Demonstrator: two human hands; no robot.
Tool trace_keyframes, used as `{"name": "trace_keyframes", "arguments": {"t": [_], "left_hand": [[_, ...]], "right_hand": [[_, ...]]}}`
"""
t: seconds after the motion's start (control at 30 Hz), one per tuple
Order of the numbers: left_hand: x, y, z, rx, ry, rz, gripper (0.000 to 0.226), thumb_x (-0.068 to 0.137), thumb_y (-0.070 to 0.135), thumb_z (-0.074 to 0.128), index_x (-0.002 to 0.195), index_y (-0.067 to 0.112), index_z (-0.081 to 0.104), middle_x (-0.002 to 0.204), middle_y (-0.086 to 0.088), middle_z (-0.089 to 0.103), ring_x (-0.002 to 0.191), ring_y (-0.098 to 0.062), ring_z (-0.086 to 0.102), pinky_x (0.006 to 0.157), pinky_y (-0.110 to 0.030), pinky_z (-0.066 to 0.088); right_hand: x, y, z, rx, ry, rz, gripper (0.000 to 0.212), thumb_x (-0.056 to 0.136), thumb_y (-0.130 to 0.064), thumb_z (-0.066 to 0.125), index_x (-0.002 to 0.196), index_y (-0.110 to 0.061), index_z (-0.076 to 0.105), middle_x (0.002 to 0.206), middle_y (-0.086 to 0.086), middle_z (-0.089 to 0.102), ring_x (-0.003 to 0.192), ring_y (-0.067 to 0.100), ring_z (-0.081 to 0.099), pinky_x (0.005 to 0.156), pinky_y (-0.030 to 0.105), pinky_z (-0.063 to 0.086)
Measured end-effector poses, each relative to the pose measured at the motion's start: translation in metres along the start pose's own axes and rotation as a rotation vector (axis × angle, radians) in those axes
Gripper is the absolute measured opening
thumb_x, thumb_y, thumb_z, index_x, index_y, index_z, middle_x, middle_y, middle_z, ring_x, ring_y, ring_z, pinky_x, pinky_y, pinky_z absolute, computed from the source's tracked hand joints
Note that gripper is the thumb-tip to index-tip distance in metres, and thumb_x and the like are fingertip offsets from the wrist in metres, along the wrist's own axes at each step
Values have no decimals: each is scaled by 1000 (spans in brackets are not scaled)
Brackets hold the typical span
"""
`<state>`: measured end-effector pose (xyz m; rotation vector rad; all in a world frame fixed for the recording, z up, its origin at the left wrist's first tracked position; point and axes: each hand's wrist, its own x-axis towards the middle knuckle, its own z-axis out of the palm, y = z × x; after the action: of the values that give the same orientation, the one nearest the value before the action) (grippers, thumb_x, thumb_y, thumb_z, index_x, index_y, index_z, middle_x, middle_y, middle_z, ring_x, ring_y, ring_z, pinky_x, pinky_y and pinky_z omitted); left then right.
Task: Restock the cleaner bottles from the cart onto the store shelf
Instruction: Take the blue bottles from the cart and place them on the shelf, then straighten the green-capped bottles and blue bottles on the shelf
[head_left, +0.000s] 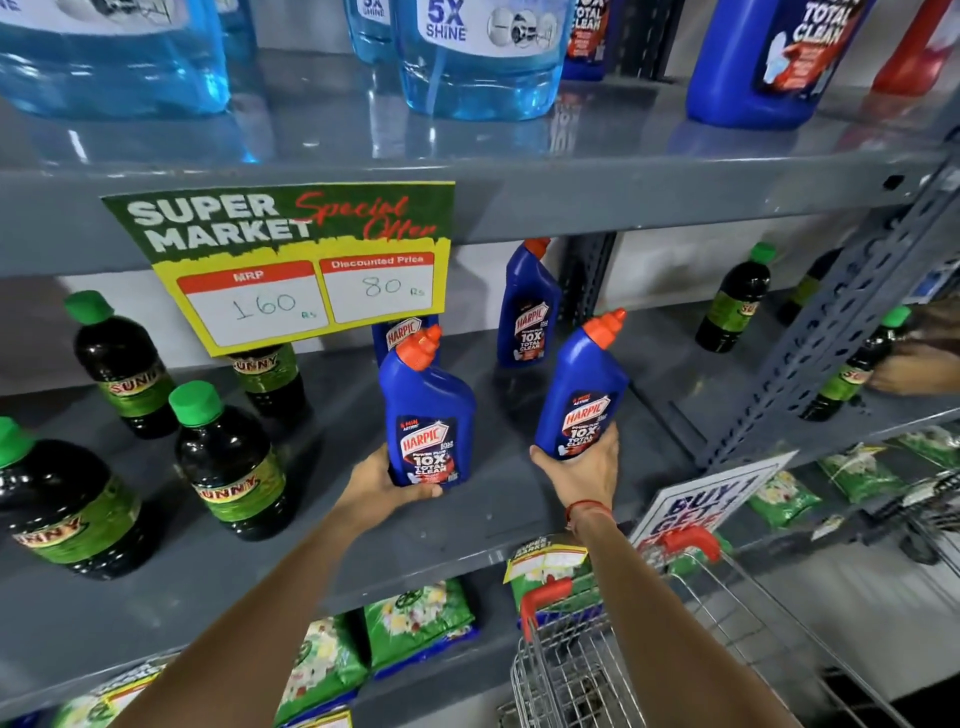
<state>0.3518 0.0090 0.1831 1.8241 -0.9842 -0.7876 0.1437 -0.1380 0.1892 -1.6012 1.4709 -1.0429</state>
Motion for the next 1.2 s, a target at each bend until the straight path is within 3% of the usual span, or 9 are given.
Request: {"name": "trace_keyframes", "arguments": {"t": [0.27,0.47,0.57,0.63,0.8,0.87,0.97,1.1,1.2], "left_hand": [[-1,3,1,41,18,4,56,52,33,88,99,29,58,95,12,69,88,2,62,79,-20,47],[-18,7,2,49,108,48,65,53,24,88,109,19,56,93,14,63,84,5,57,64,1,40],[-50,0,-8,24,196,101,65,62,19,83,120,15,53,112,12,58,104,-3,54,80,-3,38],[-80,-14,-21,-45,300,126,50,69,17,79,114,20,57,110,11,62,100,-1,59,77,1,40],[-152,-56,-74,-167,626,101,30,75,12,73,82,39,62,86,9,71,76,7,65,67,-3,49],[-167,-69,-101,-169,844,79,29,74,15,75,79,38,59,82,2,68,73,4,65,68,-8,51],[-175,-85,-136,-95,1010,-6,42,68,26,79,98,28,49,103,-6,54,88,-24,61,81,-38,52],[-159,-97,-167,-6,848,-37,81,61,23,84,128,13,39,123,-9,44,105,-16,49,96,-36,43],[-144,-99,-179,37,730,-49,80,59,24,85,126,11,43,127,-15,54,113,-28,55,94,-42,46]], "right_hand": [[1,1,-1,21,-16,4,108,47,-30,88,136,-13,28,127,12,50,116,30,51,97,38,44],[-20,1,-15,64,-24,11,119,49,-29,90,143,-14,20,143,18,34,131,33,39,109,45,35],[-61,-1,-13,112,67,-50,97,57,-20,87,138,-8,35,132,21,43,122,33,47,105,41,38],[-97,-7,0,153,110,-130,74,63,-13,83,127,-5,47,121,21,48,110,34,54,97,36,42],[-176,-37,61,172,-181,-305,44,71,-15,77,111,-12,59,105,7,55,96,22,57,85,18,43],[-198,-52,88,154,-375,-308,49,71,-18,78,114,-11,57,105,4,53,99,22,57,88,30,48],[-217,-74,125,108,-541,-293,69,67,-19,81,126,-4,47,119,15,52,111,29,54,97,40,45],[-220,-94,153,48,-561,-265,92,63,-25,83,136,0,32,136,23,42,127,35,42,108,45,35],[-216,-100,165,1,-570,-269,96,61,-28,83,136,-1,30,137,21,42,130,32,39,108,38,33]]}}
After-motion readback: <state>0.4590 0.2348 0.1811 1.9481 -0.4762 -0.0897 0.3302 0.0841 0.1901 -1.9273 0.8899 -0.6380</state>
